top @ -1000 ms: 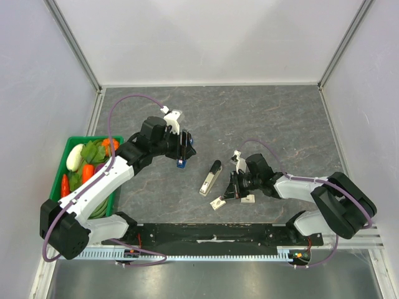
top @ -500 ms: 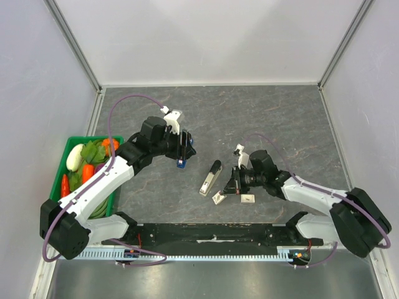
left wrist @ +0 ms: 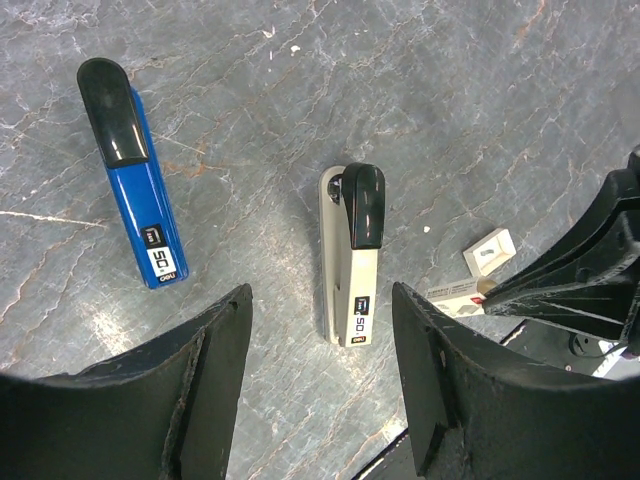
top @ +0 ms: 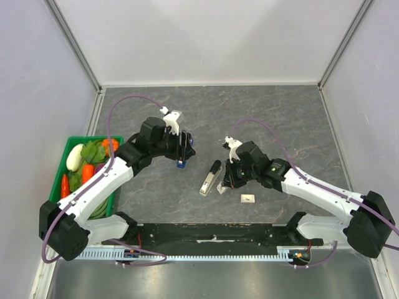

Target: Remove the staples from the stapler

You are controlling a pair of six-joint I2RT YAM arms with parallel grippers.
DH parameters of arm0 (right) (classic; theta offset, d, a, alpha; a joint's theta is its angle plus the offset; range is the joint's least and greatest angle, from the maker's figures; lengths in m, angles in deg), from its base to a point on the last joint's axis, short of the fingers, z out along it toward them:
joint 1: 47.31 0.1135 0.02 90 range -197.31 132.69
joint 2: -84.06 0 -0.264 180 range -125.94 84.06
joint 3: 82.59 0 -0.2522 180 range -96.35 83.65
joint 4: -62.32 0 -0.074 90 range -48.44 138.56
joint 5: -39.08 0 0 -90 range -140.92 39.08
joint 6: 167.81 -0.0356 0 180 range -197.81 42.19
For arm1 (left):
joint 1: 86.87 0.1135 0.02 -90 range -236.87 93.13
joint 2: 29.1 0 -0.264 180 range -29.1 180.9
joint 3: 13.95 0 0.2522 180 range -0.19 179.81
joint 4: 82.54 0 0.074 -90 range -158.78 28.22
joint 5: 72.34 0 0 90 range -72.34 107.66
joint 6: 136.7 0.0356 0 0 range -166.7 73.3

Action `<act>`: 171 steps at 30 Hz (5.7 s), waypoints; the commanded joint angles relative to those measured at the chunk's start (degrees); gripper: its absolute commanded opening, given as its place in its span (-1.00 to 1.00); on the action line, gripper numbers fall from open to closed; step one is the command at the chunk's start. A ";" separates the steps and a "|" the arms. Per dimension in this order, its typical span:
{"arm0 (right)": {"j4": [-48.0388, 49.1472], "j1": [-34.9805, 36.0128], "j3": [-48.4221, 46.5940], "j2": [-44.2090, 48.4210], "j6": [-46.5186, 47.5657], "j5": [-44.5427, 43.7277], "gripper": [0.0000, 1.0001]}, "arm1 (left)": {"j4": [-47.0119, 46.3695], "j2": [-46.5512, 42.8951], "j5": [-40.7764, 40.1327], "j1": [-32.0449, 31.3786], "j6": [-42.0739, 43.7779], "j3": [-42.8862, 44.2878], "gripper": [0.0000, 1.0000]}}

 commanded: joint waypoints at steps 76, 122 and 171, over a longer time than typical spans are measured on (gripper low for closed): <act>2.92 -35.87 12.90 9.01 -4.70 9.59 -0.30 | -2.24 -3.04 2.32 -1.26 -1.75 -0.55 0.28; -8.70 -18.64 -0.03 15.43 2.51 0.97 0.40 | -12.25 32.37 -9.20 -15.94 2.20 9.82 0.66; -12.56 -17.68 -24.63 6.65 18.68 25.47 0.22 | 6.38 5.93 38.68 -9.61 21.10 18.61 -0.96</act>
